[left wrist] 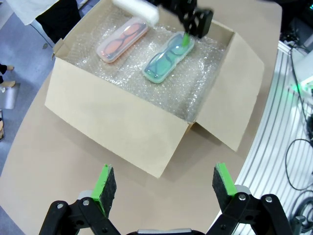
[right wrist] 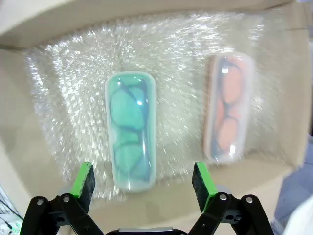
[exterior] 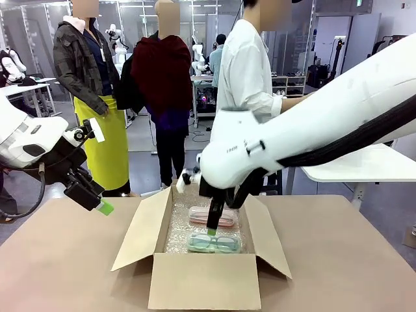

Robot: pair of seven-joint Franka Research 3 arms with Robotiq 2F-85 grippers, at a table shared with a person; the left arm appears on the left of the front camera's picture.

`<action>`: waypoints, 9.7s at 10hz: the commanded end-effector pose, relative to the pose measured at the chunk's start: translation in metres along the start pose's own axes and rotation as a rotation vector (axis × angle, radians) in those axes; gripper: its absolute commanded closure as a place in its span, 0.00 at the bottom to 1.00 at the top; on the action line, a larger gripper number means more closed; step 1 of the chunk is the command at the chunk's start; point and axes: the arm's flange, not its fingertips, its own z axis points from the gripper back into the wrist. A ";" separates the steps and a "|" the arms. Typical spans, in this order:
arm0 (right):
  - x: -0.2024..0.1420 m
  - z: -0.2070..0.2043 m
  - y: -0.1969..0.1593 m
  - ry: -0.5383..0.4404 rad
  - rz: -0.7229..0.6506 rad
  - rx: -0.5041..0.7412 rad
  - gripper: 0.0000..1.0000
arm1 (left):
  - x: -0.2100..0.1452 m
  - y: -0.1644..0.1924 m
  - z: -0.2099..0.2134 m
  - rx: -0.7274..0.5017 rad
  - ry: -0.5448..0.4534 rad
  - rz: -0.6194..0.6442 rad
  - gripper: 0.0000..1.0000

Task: Pack the glasses set securely to prepare it for shipping.
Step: Position the Package Box on the left side of the table.

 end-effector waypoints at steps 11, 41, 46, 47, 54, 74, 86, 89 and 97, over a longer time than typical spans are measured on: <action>-0.252 0.171 0.075 -0.448 -0.456 -0.079 0.00 | -0.001 0.002 0.001 -0.011 -0.022 -0.010 0.00; -0.265 0.183 0.070 -0.473 -0.473 -0.072 0.00 | -0.134 0.210 -0.140 -0.463 -0.205 0.857 0.00; -0.265 0.183 0.070 -0.473 -0.473 -0.072 0.00 | -0.130 0.208 -0.193 -0.513 -0.222 0.916 0.00; -0.265 0.183 0.070 -0.473 -0.473 -0.072 0.00 | -0.128 0.206 -0.199 -0.526 -0.235 0.922 0.00; -0.265 0.183 0.070 -0.473 -0.473 -0.072 0.00 | -0.136 0.192 -0.235 -0.642 -0.260 0.994 0.00; -0.265 0.183 0.070 -0.473 -0.473 -0.072 0.00 | -0.145 0.188 -0.216 -0.771 -0.370 0.950 0.94; -0.265 0.183 0.070 -0.473 -0.473 -0.072 0.00 | -0.367 0.295 -0.016 -0.735 -0.336 1.054 0.95; -0.265 0.183 0.070 -0.473 -0.473 -0.072 0.00 | -0.383 0.322 0.022 -0.702 -0.255 1.084 0.95; -0.265 0.183 0.070 -0.473 -0.473 -0.072 0.00 | -0.381 0.321 0.020 -0.663 -0.258 1.091 0.95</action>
